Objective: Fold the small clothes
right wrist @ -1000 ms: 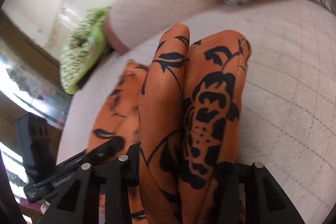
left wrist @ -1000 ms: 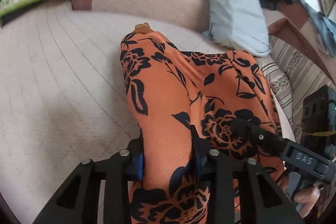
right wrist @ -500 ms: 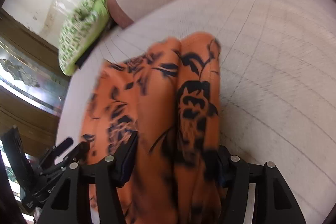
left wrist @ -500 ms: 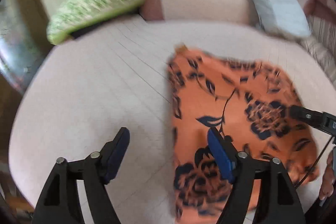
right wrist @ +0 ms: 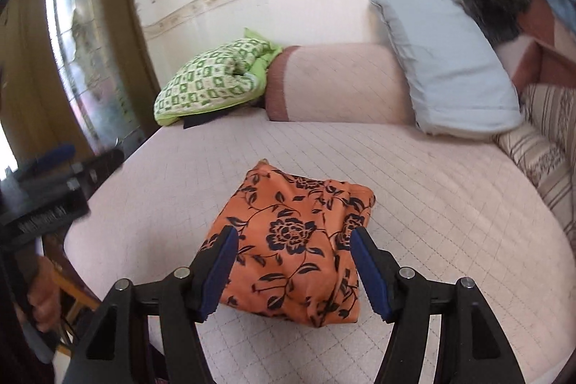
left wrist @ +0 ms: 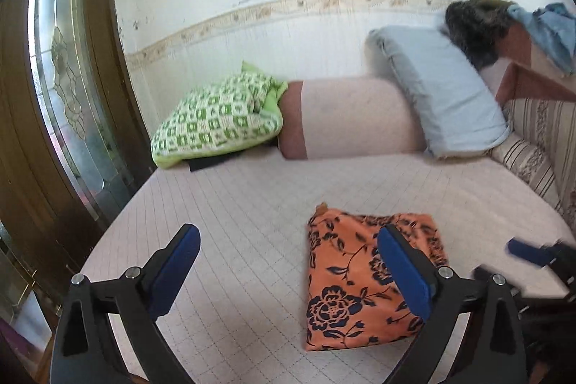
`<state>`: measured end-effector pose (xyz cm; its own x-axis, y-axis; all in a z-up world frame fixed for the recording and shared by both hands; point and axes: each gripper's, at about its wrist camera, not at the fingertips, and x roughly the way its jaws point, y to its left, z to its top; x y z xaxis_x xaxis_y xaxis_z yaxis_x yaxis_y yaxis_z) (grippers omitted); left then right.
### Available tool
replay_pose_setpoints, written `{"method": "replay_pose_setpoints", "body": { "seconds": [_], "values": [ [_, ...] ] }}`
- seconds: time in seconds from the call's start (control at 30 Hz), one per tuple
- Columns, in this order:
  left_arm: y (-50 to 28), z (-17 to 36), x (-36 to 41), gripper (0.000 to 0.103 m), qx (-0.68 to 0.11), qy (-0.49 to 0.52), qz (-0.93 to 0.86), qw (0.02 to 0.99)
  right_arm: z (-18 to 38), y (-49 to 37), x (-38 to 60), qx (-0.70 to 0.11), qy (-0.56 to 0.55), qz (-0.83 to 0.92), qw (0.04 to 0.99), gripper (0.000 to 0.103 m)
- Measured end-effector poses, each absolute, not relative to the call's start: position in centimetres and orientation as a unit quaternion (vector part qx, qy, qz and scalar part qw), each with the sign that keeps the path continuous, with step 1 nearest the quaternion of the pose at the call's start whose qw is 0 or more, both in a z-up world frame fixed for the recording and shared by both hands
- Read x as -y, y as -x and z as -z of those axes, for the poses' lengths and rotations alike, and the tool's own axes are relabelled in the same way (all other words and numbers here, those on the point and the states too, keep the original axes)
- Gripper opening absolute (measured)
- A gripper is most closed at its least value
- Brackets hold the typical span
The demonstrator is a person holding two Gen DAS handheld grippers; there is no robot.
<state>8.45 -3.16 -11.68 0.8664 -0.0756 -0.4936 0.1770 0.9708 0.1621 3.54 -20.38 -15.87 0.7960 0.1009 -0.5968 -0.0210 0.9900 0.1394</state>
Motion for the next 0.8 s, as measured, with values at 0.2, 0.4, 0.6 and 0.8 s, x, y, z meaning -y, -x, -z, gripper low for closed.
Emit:
{"method": "replay_pose_setpoints", "body": {
  "seconds": [0.2, 0.4, 0.6, 0.8],
  "values": [
    [-6.9, 10.0, 2.8, 0.101, -0.242, -0.072, 0.088, 0.964, 16.5, -2.5, 18.9, -0.328, -0.071, -0.065, 0.94, 0.067],
    [-6.4, 9.9, 3.4, 0.102, -0.242, -0.086, 0.1, 0.961, 17.1, -2.3, 18.2, -0.333, -0.067, -0.077, 0.937, 0.067],
    [-6.6, 9.5, 2.9, 0.103, -0.24, -0.059, 0.117, 0.962, 17.0, -2.4, 18.4, -0.327, -0.075, -0.086, 0.938, 0.067],
    [-7.5, 10.8, 3.9, 0.103, -0.264, -0.094, 0.08, 0.956, 17.6, -2.9, 19.7, -0.333, -0.1, -0.072, 0.935, 0.067]
  ]
}}
